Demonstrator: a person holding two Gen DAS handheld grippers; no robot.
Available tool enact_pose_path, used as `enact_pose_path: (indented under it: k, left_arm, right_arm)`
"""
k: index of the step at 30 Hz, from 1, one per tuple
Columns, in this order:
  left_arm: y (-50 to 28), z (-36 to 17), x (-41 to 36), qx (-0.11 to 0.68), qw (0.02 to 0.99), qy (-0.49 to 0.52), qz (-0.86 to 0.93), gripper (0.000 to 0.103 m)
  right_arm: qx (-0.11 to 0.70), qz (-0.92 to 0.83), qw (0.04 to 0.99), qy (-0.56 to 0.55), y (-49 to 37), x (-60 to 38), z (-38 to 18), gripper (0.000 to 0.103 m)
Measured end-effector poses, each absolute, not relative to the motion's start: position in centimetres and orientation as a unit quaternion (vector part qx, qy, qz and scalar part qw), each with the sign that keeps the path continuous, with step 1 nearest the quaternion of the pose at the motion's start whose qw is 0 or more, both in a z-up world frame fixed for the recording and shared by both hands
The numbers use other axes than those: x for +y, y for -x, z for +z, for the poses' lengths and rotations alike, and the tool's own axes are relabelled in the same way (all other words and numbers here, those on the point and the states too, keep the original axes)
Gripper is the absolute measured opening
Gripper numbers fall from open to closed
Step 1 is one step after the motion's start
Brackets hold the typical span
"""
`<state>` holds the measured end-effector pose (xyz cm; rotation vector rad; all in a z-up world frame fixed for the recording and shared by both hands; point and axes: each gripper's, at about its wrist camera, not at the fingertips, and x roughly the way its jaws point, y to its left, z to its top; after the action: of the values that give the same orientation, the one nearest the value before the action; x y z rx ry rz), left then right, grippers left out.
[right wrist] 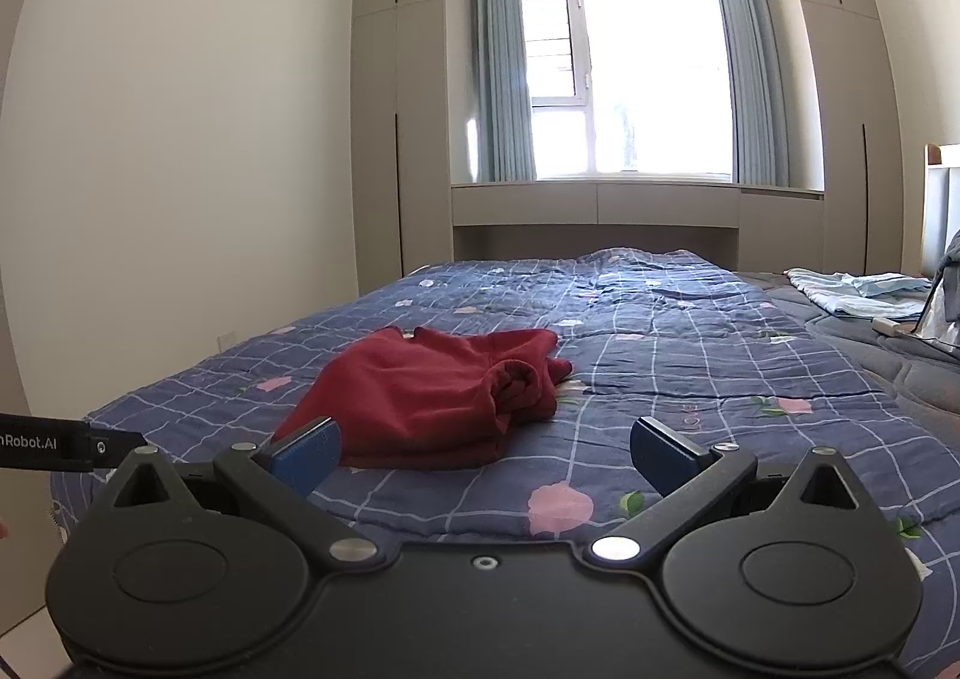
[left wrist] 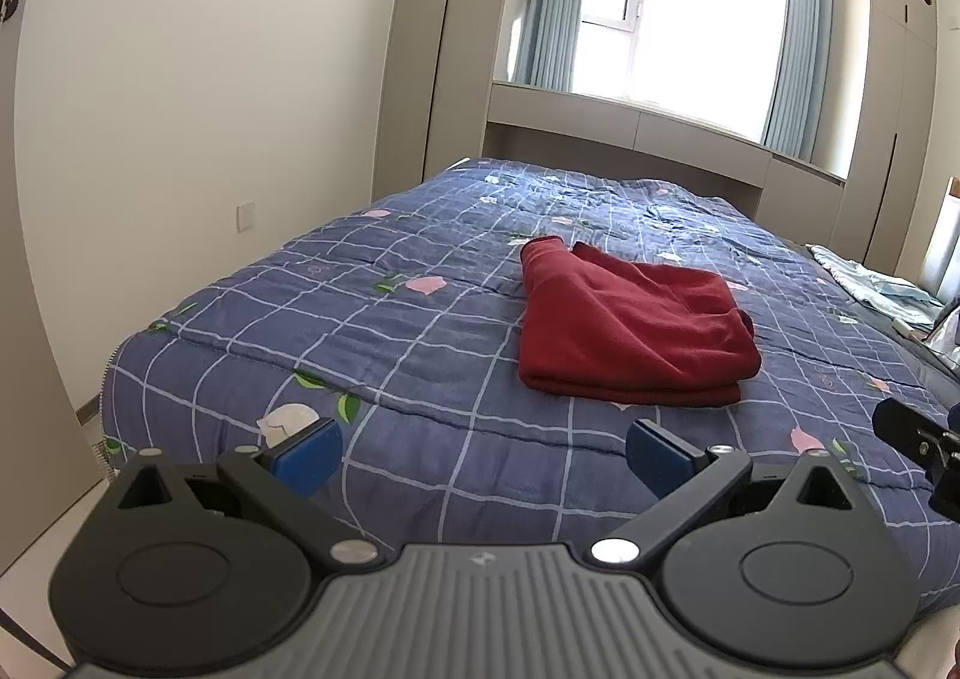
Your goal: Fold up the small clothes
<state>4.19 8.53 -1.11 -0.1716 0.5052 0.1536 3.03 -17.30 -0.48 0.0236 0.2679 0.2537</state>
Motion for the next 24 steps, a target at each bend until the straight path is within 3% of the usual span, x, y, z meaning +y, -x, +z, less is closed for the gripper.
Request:
enact_pose_path:
  k: [24]
  left_arm:
    - [-4.27,-1.17,8.47,0.254,0.96,0.086,0.076,0.103]
  right_arm:
    - [0.135,0.126,0.983,-0.014,-3.22,-17.61,-0.68,0.102]
